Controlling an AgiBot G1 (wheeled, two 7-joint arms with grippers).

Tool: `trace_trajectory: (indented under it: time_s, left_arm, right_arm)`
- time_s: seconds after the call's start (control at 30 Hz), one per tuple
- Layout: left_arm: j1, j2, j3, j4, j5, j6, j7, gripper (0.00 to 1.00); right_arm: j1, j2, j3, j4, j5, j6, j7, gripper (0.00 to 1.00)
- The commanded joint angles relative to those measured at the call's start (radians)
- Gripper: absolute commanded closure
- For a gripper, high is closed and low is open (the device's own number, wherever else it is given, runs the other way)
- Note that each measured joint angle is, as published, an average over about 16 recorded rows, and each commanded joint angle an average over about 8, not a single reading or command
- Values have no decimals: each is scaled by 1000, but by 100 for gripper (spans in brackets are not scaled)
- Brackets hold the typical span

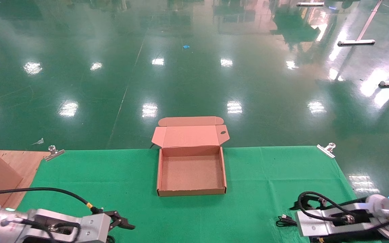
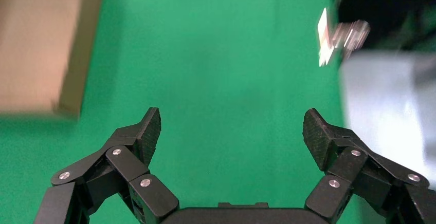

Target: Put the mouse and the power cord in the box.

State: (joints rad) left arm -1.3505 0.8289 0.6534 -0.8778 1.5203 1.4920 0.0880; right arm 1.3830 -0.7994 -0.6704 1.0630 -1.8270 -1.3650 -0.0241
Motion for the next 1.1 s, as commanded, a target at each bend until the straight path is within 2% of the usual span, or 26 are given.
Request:
trace_trajectory:
  time_s: [0.03,0.17,0.33,0.57,0.87,0.9,1.1]
  left_arm:
    - [-28,24,37,42,84,-16,31,0]
    - [-64,69,93,120,215,-74,77,0]
    - [-90,110,124,240,293,-140,133,0]
    - [-123,146,134,412,330,-217,213,0]
    - [-159,178,123,585,322,-278,314,0]
    - [-161,180,120,600,318,-282,327,5]
    - [-174,190,104,668,291,-291,404,80]
  right_arm:
    - [20,-31,-31,-37,-84,24,-17,0]
    - [36,-87,-61,-161,-161,98,-78,0]
    - [47,-161,-83,-333,-207,184,-158,0]
    - [78,-254,-85,-563,-203,271,-274,0]
    - [133,-326,-70,-779,-174,331,-403,0]
    - [138,-330,-67,-796,-169,335,-415,2]
    - [165,-352,-54,-878,-146,348,-485,77]
